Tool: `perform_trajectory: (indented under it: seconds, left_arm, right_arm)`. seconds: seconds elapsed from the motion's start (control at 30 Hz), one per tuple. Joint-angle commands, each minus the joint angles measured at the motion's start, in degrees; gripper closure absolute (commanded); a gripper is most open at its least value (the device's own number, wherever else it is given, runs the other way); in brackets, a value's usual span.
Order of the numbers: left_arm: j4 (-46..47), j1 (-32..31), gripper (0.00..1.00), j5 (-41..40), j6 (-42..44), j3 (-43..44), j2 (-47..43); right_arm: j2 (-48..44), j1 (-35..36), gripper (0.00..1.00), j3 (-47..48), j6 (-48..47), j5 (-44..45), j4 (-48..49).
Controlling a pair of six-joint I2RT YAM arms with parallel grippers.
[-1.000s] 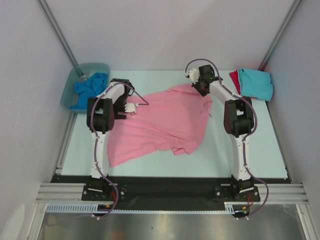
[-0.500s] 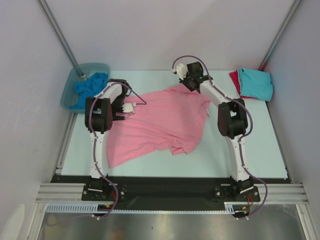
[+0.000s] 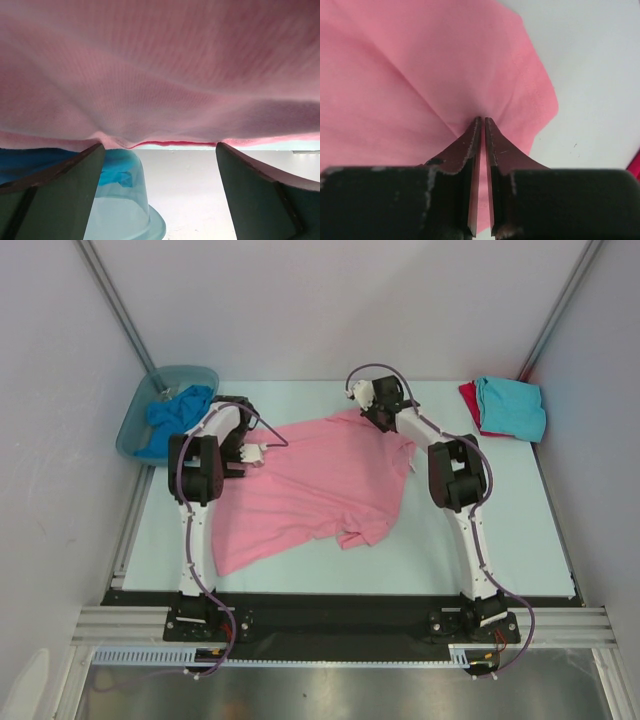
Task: Fold and stack the t-shirts
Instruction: Flatten the tshirt out
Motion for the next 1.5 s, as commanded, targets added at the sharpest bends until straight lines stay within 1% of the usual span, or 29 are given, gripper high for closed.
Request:
perform_trajectory:
  seconds: [0.0, 0.17, 0.43, 0.6, 0.77, 0.93, 1.07, 1.17, 1.2, 1.3, 1.33, 1.4, 1.47]
  left_arm:
    - [1.2, 1.8, 0.0, -6.9, -1.5, 1.4, -2.5]
    - [2.2, 0.9, 0.0, -5.8, -0.8, 1.1, -4.6]
    - [4.8, -0.6, 0.0, -4.0, 1.0, 1.6, -5.1]
    - [8.8, -2.5, 0.0, -2.1, 1.6, 2.3, -5.5]
    - [13.2, -4.4, 0.0, 3.2, 0.4, 3.5, -7.1]
    - [14.3, -6.4, 0.0, 3.1, 0.4, 3.3, -7.2]
    - [14.7, -7.2, 0.0, 2.9, -0.2, 3.0, -7.2]
    - [15.0, -7.4, 0.0, 2.8, -0.6, 2.9, -7.2]
    - [15.2, -7.6, 0.0, 2.7, -0.6, 2.8, -7.1]
    - [15.6, -8.0, 0.0, 2.3, -0.8, 2.5, -6.7]
    - [15.6, -8.1, 0.0, 2.2, -0.9, 2.5, -6.6]
    - [15.7, -8.5, 0.01, 2.2, -1.1, 2.4, -6.6]
    - [15.9, -8.6, 0.0, 2.1, -1.1, 2.2, -6.7]
  right_arm:
    - [2.1, -1.5, 0.89, 2.4, -0.3, 2.2, 1.4]
    - [2.8, -3.6, 0.9, 1.9, -1.6, 3.6, 1.9]
    - [2.1, -7.0, 0.91, 0.5, -2.4, 4.9, 2.4]
    - [1.2, -7.6, 0.92, -1.1, -2.0, 5.2, 2.3]
    - [0.5, -8.6, 0.93, -2.0, -1.9, 5.5, 2.4]
    - [-0.3, -9.2, 0.93, -1.6, -1.8, 5.5, 2.1]
    - [-2.5, -8.8, 0.93, -0.4, -0.4, 3.7, -1.6]
    - [-5.2, -8.3, 0.93, -0.5, 1.6, -0.2, -4.7]
    - [-5.7, -7.9, 0.92, -0.6, 2.0, -0.9, -5.5]
    - [-6.3, -7.3, 0.85, 1.0, 3.1, -3.8, -8.7]
    - [-6.3, -7.2, 0.81, 1.8, 3.4, -6.0, -11.0]
    - [-6.9, -6.8, 0.77, 2.2, 3.2, -7.7, -12.1]
    - [-8.8, -5.9, 0.66, 1.1, 2.3, -8.7, -11.1]
